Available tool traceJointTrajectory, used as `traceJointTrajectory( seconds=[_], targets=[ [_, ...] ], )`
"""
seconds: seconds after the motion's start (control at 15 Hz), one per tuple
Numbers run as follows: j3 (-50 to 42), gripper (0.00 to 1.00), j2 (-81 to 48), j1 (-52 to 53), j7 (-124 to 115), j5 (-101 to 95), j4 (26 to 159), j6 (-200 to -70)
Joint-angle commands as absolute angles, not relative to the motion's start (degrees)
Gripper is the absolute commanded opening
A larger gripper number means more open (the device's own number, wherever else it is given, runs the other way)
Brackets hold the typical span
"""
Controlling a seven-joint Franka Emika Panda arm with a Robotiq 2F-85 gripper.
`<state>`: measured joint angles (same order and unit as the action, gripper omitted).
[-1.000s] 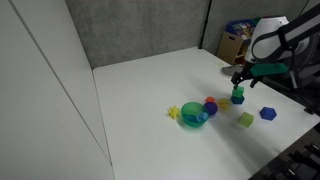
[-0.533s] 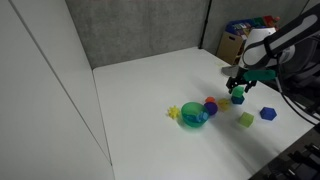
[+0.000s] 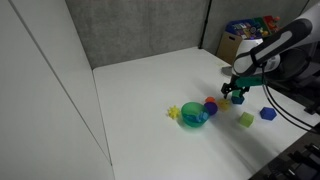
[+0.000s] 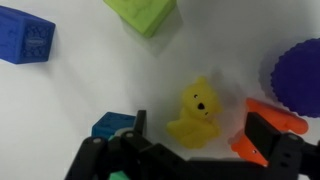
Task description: Pick up the yellow toy on the right and put it in the bowl
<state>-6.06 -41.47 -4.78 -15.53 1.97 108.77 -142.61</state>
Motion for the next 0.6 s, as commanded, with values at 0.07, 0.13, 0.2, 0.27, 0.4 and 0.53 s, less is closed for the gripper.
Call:
traceJointTrajectory(
  seconds=[0.07, 0.13, 0.2, 0.27, 0.4, 0.53],
  targets=[
    [-7.3, 1.00, -48.1, -3.3, -17.2, 2.7, 103.0, -142.8],
    [-7.6, 1.00, -49.2, -3.0, -17.5, 2.6, 102.3, -142.8],
    [-7.9, 1.00, -50.2, -2.7, -17.9, 2.5, 101.5, -142.8],
    [-8.1, 1.00, -51.1, -2.4, -18.2, 2.5, 100.7, -142.7],
    [-8.6, 1.00, -52.8, -1.7, -18.8, 2.3, 99.1, -142.5],
    [-9.0, 1.00, -54.1, -1.2, -19.3, 2.3, 97.6, -142.3]
  ],
)
